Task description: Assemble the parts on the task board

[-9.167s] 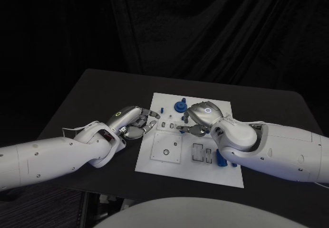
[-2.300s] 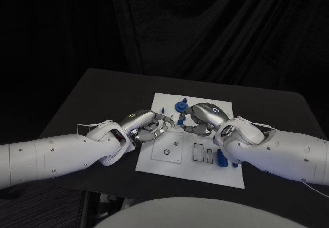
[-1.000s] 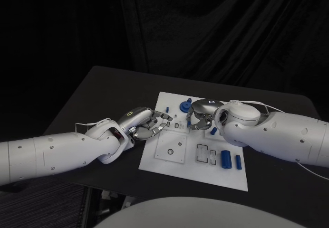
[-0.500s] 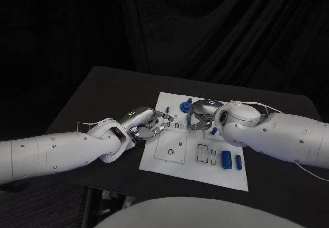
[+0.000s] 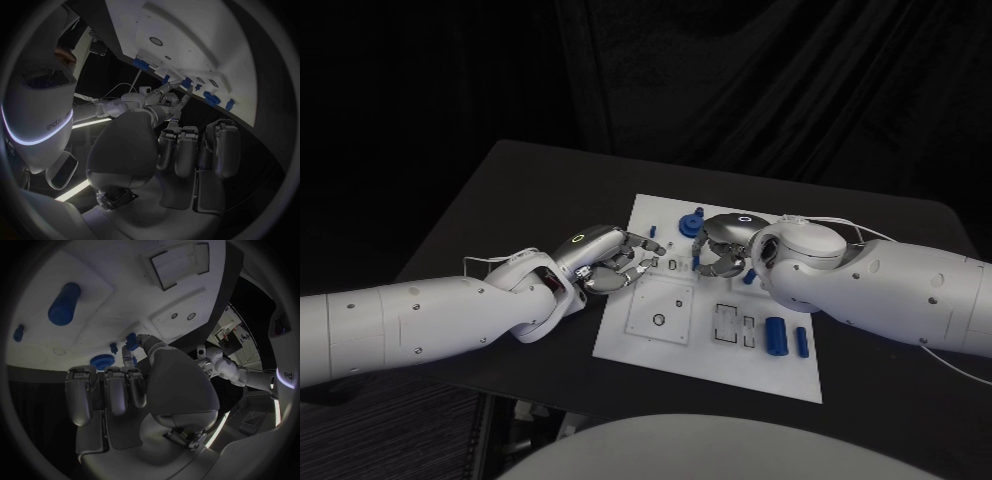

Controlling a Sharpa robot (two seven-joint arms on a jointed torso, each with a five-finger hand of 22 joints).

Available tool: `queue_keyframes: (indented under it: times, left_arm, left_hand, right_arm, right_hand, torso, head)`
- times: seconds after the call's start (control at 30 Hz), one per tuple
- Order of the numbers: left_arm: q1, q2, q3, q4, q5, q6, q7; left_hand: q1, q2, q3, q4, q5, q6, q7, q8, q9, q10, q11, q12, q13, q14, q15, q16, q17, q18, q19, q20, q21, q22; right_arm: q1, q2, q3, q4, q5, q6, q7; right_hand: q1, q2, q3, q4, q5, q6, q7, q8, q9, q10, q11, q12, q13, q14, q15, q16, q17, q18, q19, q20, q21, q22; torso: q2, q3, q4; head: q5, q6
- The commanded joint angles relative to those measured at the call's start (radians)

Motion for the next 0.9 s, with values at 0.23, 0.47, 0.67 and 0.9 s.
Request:
queue_keyframes:
  times: [0.23,0.47,0.67,0.9]
  left_arm:
    - [-0.001,0.004,0.001,-0.001,0.002,0.012,-0.007]
    - [-0.001,0.004,0.001,-0.002,0.002,0.014,-0.011]
    - [-0.001,0.004,0.001,-0.004,0.002,0.015,-0.016]
    - [-0.001,0.004,0.001,-0.006,0.002,0.012,-0.02]
  left_hand:
    - [-0.008,0.004,-0.005,0.002,0.002,0.007,0.002,0.001,-0.002,0.105,0.0,0.003,0.263,0.104,-0.002,0.003,0.263,-0.001,-0.001,-0.001,-0.004,0.205]
    - [-0.009,0.004,-0.005,0.002,0.002,0.008,0.003,0.001,-0.002,0.105,0.0,0.003,0.263,0.104,-0.002,0.003,0.263,-0.001,-0.002,-0.001,-0.005,0.205]
    - [-0.009,0.004,-0.005,0.002,0.002,0.008,0.003,0.001,-0.002,0.105,0.0,0.003,0.263,0.104,-0.002,0.003,0.263,-0.001,-0.002,-0.001,-0.005,0.205]
    - [-0.009,0.003,-0.005,0.002,0.002,0.007,0.004,0.0,-0.003,0.105,0.001,0.003,0.263,0.104,-0.001,0.003,0.263,-0.001,-0.002,-0.001,-0.006,0.204]
  right_arm:
    - [-0.002,0.001,0.0,0.001,-0.001,0.016,-0.018]
    - [-0.003,0.001,0.0,0.001,-0.001,0.011,-0.017]
    - [-0.003,-0.001,0.0,0.003,-0.001,-0.002,-0.015]
    - [-0.003,-0.012,0.0,0.017,-0.001,-0.06,0.003]
  right_hand:
    - [-0.001,-0.011,0.003,0.008,-0.001,-0.034,0.007,-0.003,-0.041,0.104,0.016,-0.002,0.263,0.106,0.015,0.003,0.264,-0.014,0.1,0.015,-0.004,0.26]
    - [-0.003,-0.015,0.001,0.009,-0.009,-0.055,0.011,-0.003,-0.065,0.104,0.019,-0.002,0.263,0.106,0.018,0.003,0.264,-0.013,0.099,0.019,-0.005,0.26]
    - [0.0,-0.02,-0.016,0.008,-0.094,-0.124,0.014,-0.003,-0.119,0.104,0.011,-0.002,0.263,0.106,0.013,0.003,0.264,-0.013,0.099,0.017,-0.006,0.26]
    - [0.052,-0.049,-0.137,0.093,-0.304,-0.316,-0.023,-0.003,-0.236,0.104,-0.03,-0.002,0.263,0.106,-0.021,0.003,0.264,-0.014,0.1,-0.016,-0.003,0.261]
  torso:
    - [0.0,-0.0002,0.0002]
    - [0.001,-0.0005,0.0001]
    - [0.001,-0.0001,0.0003]
    - [0.001,-0.0006,0.0003]
  head:
    - [-0.001,0.0]
    - [0.001,0.0]
    - [0.0,0.0]
    - [0.001,0.0]
